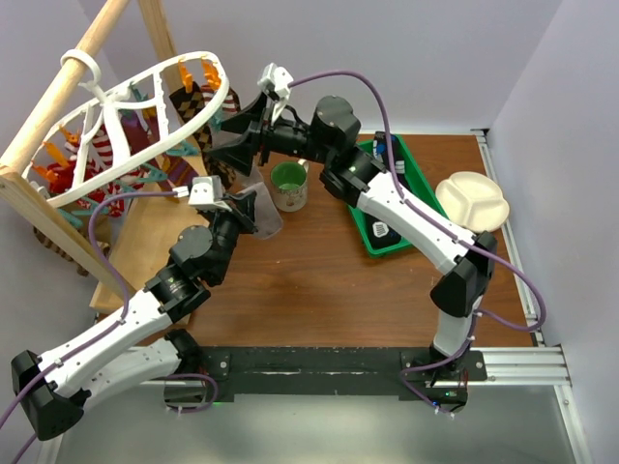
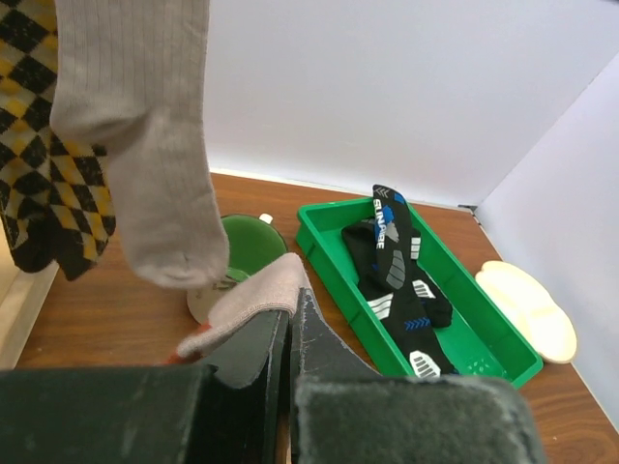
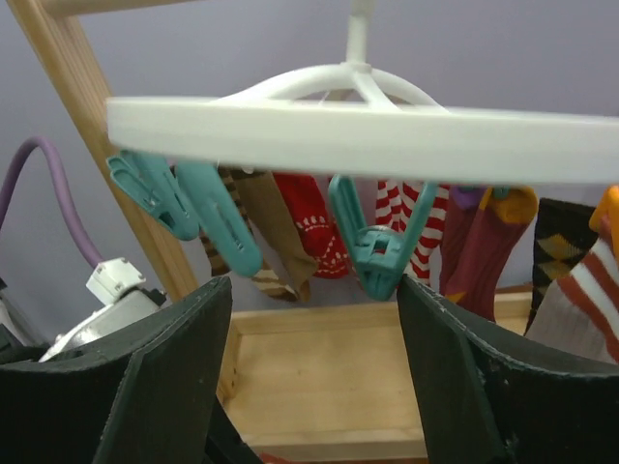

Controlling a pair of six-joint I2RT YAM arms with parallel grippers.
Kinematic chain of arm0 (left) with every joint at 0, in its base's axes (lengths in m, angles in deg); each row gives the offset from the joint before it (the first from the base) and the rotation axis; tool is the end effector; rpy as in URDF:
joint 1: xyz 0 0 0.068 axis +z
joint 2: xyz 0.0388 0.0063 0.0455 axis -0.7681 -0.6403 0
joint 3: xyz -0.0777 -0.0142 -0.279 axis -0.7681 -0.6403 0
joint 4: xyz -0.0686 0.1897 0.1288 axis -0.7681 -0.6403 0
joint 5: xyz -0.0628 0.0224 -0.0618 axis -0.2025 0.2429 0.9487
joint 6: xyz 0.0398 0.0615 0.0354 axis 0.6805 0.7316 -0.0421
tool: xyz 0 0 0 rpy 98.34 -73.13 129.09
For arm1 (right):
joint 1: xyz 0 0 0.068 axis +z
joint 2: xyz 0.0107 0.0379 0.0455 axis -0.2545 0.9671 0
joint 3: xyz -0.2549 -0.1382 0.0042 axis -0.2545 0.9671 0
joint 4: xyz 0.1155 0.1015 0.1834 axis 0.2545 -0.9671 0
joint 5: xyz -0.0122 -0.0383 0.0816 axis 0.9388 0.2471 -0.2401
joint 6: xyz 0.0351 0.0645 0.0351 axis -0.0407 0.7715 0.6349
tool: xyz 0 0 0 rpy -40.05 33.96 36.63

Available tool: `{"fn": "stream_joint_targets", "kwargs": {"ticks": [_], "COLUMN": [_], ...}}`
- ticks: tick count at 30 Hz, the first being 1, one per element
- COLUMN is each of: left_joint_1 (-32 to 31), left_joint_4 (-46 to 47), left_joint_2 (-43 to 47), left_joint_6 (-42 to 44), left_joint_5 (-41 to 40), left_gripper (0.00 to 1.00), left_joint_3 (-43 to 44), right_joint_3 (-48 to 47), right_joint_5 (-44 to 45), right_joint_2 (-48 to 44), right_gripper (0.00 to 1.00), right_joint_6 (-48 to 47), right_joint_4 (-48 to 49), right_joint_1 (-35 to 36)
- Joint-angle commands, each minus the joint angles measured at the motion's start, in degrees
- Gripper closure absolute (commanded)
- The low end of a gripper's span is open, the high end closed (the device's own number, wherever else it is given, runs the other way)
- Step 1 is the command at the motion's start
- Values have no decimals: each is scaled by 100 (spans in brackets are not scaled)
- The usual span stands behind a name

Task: Remove the socks clipped to the hanger
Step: Remove the sock from the hanger, then place the sock in the bin.

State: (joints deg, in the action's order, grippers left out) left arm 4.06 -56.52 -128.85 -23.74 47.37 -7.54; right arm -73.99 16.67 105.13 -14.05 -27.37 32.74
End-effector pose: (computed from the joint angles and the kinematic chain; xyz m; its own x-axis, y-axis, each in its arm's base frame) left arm 0.1570 -0.1050 0.3690 -0.0118 -0.4336 -0.9010 0.2059 0.8807 -0.4266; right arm 0.2677 0.3481 0.5106 -0.0386 0.2633 -0.9639 -0.9883 0.1323 0.0757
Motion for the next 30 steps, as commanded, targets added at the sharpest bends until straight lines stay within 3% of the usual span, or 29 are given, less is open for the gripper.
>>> {"fn": "stream_joint_targets", "kwargs": {"ticks": [1,3,7,11,15,18,24,30], "left_joint_1": [25,25,16,-62,-922,-1179,-1302,-1293], "left_joint_4": [271,288,306,367,701,666,1070,1202], "left_joint_2": [-23,-59,-208,-375,-848,-1621,-3098,-4689], "left_joint_6": [-96,-61,26,105,622,642,695,818], "left_joint_5": [88,193,404,650,195,97,501,940], "left_gripper": [100,100,100,100,100,100,100,100], "left_joint_3": [124,141,203,369,642,1125,2109,3506], "right_joint_3": [467,1047,2040,2919,3623,4019,4300,4415], "right_joint_5": [496,760,2086,4324,5223,5978,6764,7248], "right_joint_2": [-708,-972,-1902,-2712,-3626,-4338,-5629,-6009], "right_gripper": [24,21,18,14,14,14,12,11], "right_joint_6": [79,79,0,386,501,483,422,334], "right_joint_4": [213,178,-181,-1059,-1789,-2097,-2432,-2651], "right_joint_1": [15,15,-2,-2,-2,-2,-2,-11]}}
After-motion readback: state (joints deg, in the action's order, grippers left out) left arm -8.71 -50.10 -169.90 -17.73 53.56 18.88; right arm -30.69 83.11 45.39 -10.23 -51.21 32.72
